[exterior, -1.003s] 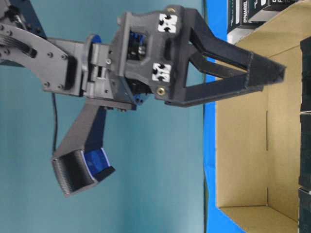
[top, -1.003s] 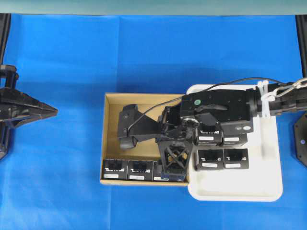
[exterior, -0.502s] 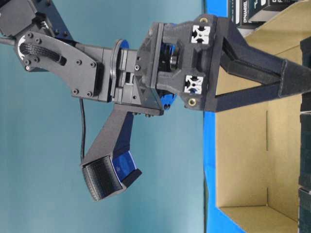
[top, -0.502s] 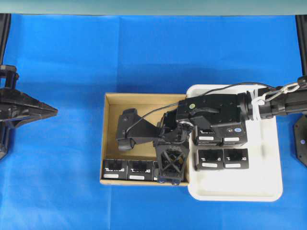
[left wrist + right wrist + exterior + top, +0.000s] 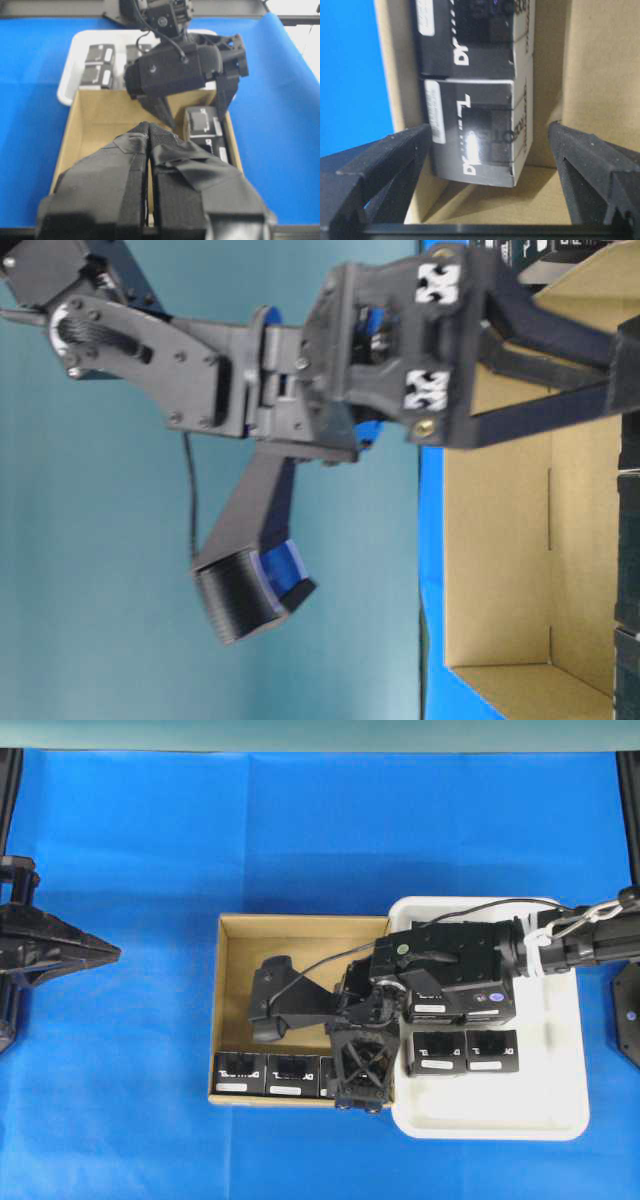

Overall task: Pick the box from inside the cardboard box.
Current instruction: 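Close the right gripper around the rightmost black box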

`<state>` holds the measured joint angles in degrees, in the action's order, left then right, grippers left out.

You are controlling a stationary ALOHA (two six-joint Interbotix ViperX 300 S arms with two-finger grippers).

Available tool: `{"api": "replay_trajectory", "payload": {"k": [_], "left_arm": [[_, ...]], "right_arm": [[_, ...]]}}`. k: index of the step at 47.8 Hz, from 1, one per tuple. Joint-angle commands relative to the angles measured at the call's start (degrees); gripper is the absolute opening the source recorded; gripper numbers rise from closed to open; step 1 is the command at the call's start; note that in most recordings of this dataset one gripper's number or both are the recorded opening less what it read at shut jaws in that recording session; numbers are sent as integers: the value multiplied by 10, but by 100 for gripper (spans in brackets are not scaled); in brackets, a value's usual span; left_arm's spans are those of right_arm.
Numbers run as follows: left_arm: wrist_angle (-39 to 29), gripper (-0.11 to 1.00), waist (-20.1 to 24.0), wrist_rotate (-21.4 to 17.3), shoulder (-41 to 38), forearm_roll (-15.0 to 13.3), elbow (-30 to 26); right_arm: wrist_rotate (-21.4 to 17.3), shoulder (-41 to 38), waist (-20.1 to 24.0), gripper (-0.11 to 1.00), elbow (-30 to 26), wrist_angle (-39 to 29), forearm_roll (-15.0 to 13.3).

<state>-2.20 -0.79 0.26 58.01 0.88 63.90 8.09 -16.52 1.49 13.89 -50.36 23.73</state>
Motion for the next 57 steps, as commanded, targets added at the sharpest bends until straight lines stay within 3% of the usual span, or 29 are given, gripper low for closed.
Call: {"api": "replay_trajectory", "payload": {"k": [1, 31, 57], "left_arm": [[3, 1, -1, 1, -5, 2, -16], [5, 1, -1, 1, -8, 2, -15], [7, 1, -1, 1, -14, 2, -15]], "right_arm": [[1, -8, 1, 98, 4, 9, 3], [2, -4, -40, 98, 14, 28, -17], [42, -3, -74, 98, 10, 25, -22]]}}
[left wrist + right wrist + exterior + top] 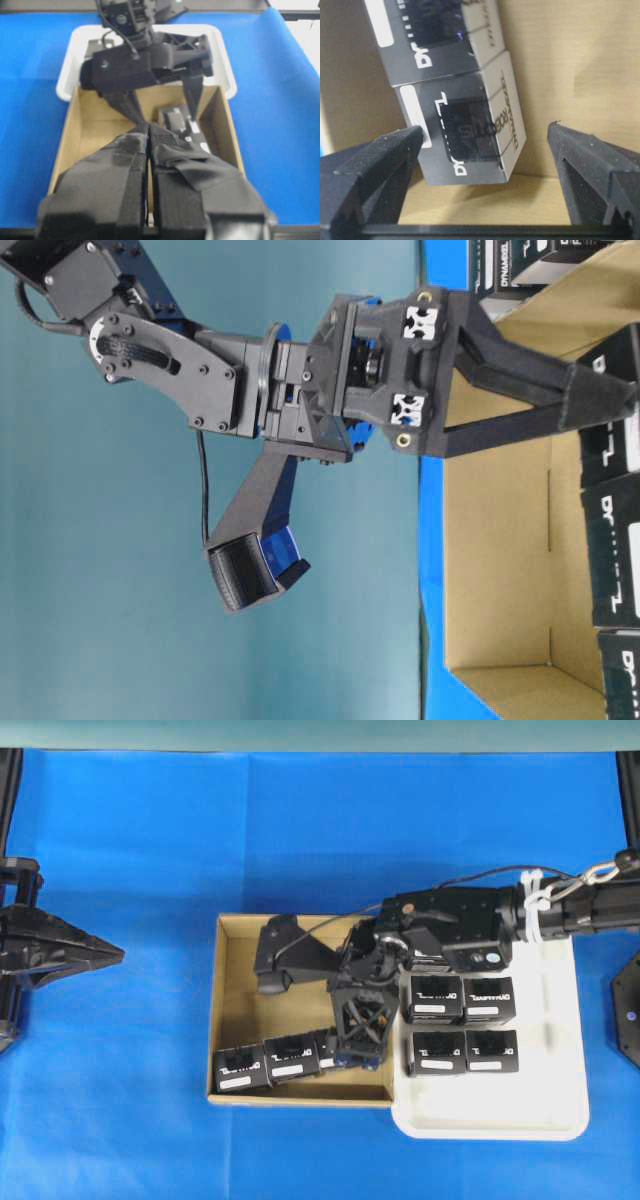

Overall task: Pick the box from inside the cardboard box.
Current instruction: 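Close the right gripper around the rightmost black box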

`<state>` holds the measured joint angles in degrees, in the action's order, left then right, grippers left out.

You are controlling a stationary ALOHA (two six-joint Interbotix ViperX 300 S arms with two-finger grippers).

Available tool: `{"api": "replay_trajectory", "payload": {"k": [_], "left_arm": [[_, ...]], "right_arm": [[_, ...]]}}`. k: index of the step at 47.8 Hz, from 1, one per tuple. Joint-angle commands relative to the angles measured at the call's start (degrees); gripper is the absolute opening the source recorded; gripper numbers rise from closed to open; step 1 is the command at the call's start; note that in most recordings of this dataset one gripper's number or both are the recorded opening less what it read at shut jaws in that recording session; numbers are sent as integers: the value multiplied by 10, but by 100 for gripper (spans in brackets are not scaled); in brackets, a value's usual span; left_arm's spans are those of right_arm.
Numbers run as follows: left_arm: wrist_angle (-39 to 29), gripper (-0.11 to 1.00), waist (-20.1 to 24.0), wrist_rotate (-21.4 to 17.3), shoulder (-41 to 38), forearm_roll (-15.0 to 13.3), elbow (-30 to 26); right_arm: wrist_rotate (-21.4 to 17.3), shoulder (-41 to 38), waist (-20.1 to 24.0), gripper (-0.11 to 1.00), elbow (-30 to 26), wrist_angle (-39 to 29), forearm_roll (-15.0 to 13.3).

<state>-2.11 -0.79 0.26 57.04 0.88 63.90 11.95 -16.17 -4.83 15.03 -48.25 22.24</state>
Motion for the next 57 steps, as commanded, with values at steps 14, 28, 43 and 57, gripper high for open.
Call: {"api": "replay_trajectory", "payload": {"k": [14, 28, 43, 57], "left_arm": [[6, 1, 0, 0, -5, 2, -16], [6, 1, 0, 0, -4, 2, -16], [6, 1, 0, 0, -5, 2, -15], [6, 1, 0, 0, -5, 2, -16]], "right_arm": [[18, 7, 4, 98, -11, -9, -7], [24, 23, 13, 98, -28, -32, -7], [49, 18, 28, 98, -30, -33, -15], [53, 11, 49, 98, -27, -24, -62]]}}
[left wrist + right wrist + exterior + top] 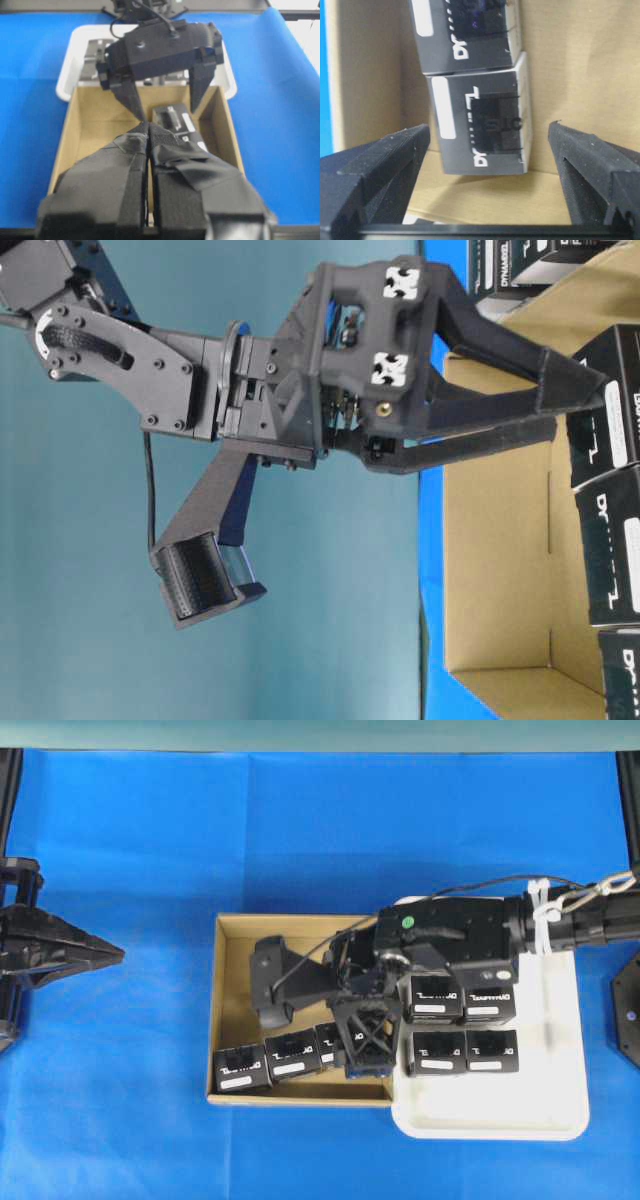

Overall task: Pick the box from inside the cardboard box.
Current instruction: 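Close the right gripper around the rightmost black box, then lift the held black box up out of the cardboard box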

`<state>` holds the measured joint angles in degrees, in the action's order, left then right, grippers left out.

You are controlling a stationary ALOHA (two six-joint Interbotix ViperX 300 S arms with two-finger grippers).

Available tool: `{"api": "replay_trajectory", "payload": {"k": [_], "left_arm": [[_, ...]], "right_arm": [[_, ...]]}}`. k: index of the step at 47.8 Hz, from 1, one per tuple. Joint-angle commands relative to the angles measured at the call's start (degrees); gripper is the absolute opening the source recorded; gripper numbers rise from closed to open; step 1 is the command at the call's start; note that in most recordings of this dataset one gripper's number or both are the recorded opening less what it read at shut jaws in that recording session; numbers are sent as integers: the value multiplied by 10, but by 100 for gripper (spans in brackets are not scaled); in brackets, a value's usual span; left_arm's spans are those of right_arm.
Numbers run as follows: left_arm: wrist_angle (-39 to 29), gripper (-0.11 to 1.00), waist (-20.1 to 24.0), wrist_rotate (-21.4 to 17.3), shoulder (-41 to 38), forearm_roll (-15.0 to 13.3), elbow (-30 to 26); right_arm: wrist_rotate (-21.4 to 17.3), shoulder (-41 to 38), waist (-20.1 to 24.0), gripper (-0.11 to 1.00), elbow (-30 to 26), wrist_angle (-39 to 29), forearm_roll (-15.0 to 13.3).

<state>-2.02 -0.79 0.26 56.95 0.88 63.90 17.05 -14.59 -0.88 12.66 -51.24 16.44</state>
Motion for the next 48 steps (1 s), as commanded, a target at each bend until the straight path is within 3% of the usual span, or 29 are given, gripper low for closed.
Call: {"api": "replay_trajectory", "payload": {"k": [1, 14, 21, 33, 48], "left_arm": [[5, 1, 0, 0, -4, 2, -16], [5, 1, 0, 0, -4, 2, -16], [8, 1, 0, 1, -10, 2, -16], [14, 1, 0, 1, -10, 2, -16], [15, 1, 0, 1, -10, 1, -16]], "right_arm": [[2, -5, 11, 98, -3, 8, -4], [1, -13, 25, 98, 2, 22, -9], [-4, -26, 34, 98, 8, 30, -37], [-5, -39, 34, 98, 19, 94, -52], [-5, -36, 34, 98, 33, 76, -60]]}}
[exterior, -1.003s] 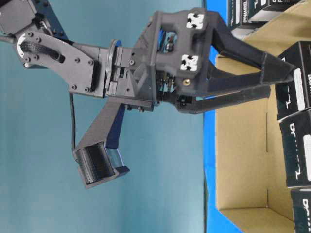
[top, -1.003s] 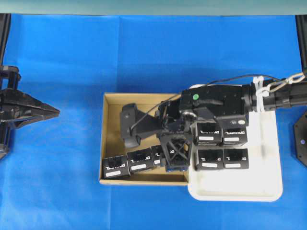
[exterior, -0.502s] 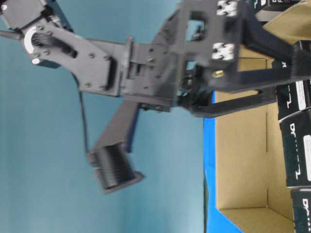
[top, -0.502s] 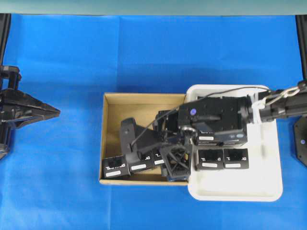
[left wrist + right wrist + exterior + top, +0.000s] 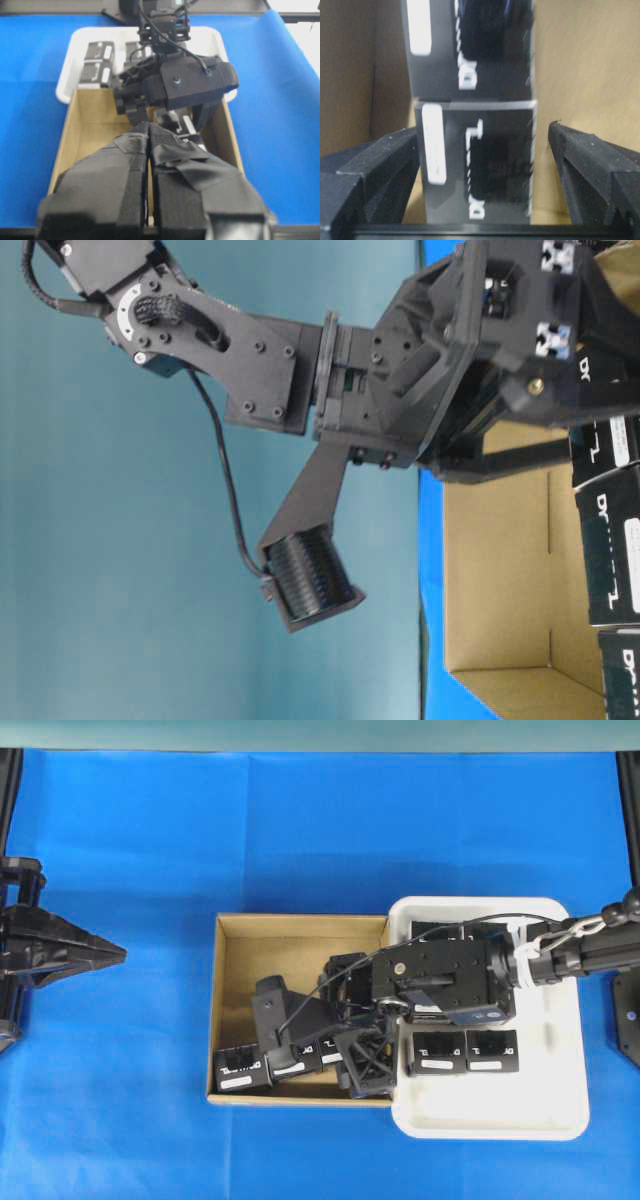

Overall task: Pick the box from inside the cardboard box.
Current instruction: 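Lift the held black box up out of the cardboard box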

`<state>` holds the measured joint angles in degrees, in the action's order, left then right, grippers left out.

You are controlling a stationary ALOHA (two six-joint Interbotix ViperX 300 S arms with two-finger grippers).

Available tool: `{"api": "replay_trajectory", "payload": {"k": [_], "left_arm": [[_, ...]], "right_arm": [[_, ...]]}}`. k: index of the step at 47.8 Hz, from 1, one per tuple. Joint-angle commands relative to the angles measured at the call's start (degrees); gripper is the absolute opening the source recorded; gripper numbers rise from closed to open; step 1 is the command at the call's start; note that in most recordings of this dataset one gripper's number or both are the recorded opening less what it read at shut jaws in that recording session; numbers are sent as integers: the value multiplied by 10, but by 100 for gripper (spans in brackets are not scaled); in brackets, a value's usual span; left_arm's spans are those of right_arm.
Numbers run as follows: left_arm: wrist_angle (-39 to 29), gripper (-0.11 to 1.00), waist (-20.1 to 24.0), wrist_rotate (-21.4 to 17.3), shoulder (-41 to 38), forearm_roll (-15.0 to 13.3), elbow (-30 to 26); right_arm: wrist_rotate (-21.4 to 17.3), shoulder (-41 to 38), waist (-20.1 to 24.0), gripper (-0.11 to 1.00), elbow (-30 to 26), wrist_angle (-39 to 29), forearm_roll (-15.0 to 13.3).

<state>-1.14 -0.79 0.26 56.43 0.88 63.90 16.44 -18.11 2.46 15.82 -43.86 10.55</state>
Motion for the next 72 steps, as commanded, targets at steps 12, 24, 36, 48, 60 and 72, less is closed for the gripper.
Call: {"api": "replay_trajectory", "payload": {"k": [12, 24, 36, 48, 60, 72], "left_arm": [[5, 1, 0, 0, -4, 2, -15], [6, 1, 4, 0, -4, 2, -16], [6, 1, 4, 1, -3, 2, -16], [6, 1, 4, 0, -3, 2, -16], [6, 1, 5, 1, -2, 2, -16], [5, 1, 6, 1, -1, 2, -16]], "right_arm": [[-1, -1, 1, 97, 2, 8, -1], [3, 1, 0, 79, 1, 33, -1], [4, 19, -4, 63, -11, -15, -1], [0, 65, -22, 63, -50, -65, -1], [-23, 127, -48, 63, -97, -170, 2], [-98, 204, -28, 63, -60, -229, 15]]}}
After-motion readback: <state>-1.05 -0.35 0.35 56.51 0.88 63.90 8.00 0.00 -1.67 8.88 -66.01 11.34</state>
